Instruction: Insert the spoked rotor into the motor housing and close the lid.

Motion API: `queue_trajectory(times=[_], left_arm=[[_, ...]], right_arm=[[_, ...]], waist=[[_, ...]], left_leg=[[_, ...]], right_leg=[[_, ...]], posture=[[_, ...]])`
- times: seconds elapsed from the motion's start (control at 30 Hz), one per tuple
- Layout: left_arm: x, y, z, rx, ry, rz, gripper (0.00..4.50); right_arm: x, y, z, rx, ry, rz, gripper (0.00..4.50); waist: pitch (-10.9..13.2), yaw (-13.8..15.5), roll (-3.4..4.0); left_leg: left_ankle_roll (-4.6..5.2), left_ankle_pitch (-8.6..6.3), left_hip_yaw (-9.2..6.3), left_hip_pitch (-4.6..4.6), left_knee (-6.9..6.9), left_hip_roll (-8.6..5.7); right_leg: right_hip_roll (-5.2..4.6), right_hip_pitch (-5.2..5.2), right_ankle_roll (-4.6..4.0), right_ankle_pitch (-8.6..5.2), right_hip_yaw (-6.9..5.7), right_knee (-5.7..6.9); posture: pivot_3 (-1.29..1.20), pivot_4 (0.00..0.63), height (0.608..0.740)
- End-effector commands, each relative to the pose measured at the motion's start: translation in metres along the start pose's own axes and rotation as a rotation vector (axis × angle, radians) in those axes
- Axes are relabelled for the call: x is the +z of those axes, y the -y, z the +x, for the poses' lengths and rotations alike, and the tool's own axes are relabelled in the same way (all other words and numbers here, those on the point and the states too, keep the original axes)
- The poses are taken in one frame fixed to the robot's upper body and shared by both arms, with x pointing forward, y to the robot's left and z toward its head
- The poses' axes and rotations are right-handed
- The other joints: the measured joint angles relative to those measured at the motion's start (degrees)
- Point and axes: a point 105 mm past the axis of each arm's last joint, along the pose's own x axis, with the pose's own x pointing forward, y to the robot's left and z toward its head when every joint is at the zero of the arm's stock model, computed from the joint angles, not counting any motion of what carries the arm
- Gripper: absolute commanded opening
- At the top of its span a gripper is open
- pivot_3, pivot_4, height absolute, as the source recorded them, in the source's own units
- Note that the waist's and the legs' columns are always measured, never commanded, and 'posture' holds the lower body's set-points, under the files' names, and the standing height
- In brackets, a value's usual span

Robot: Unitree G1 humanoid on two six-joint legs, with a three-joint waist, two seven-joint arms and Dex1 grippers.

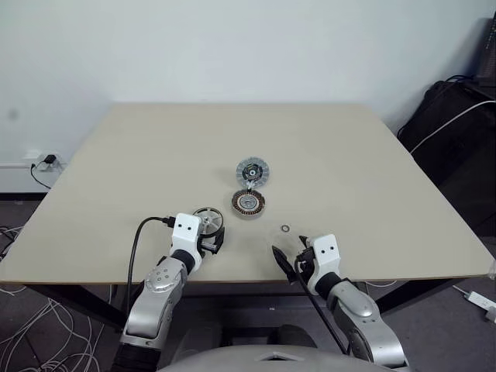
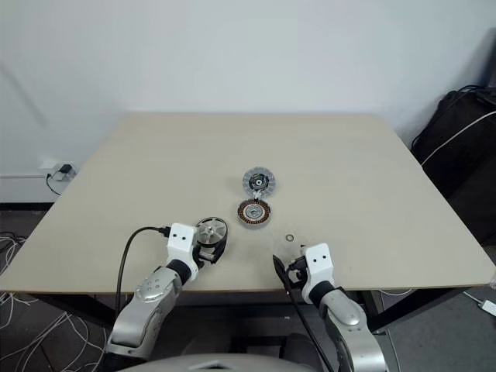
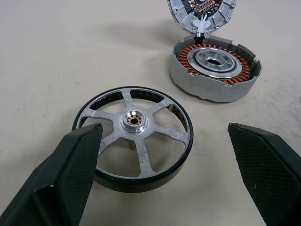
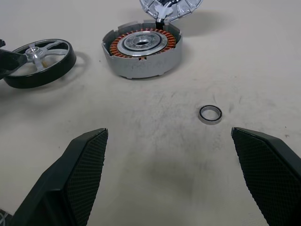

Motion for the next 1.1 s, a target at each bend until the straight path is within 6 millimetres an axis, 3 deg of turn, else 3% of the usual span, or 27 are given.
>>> queue_trajectory(times=[0.03, 0.4, 0.6, 0.93, 1.1], left_arm=[[0.015, 0.004, 0.001, -0.015, 0.053, 0.021, 4.5], [0.014, 0.007, 0.001, -0.023, 0.054, 0.029, 4.5], [0.015, 0.009, 0.003, -0.03, 0.053, 0.03, 4.5], [0.014, 0.009, 0.001, -0.025, 0.057, 0.022, 4.5], [0.014, 0.008, -0.001, -0.014, 0.06, 0.016, 4.5]], right_arm=[[0.013, 0.002, 0.004, -0.008, 0.05, -0.009, 4.48], [0.011, 0.01, 0.009, -0.062, 0.025, -0.009, 4.48], [0.002, 0.024, 0.029, -0.138, -0.047, -0.057, 4.48], [0.014, 0.028, 0.071, -0.128, -0.055, -0.082, 4.48], [0.002, 0.031, 0.077, -0.116, -0.111, -0.081, 4.48]], waist=[[0.0, 0.0, 0.0], [0.03, -0.01, 0.03], [0.06, -0.07, 0.06], [0.07, -0.22, 0.08], [0.07, -0.24, 0.08]], left_leg=[[0.0, 0.0, 0.0, 0.0, 0.0, 0.0], [0.0, 0.0, 0.0, 0.0, 0.0, 0.0], [-0.01, 0.01, 0.0, 0.02, 0.0, 0.0], [-0.04, 0.03, 0.0, -0.01, -0.02, -0.01], [-0.05, 0.03, 0.0, -0.01, -0.02, -0.01]], right_leg=[[0.0, 0.0, 0.0, 0.0, 0.0, 0.0], [0.0, 0.0, 0.0, 0.0, 0.0, -0.01], [-0.01, -0.02, 0.0, 0.01, -0.01, 0.01], [0.01, -0.06, -0.04, 0.0, -0.01, -0.01], [0.01, -0.06, -0.05, 0.0, -0.01, -0.02]], posture=[[0.0, 0.0, 0.74], [0.0, 0.0, 0.74], [0.0, 0.0, 0.74], [0.0, 0.0, 0.74], [0.0, 0.0, 0.74]])
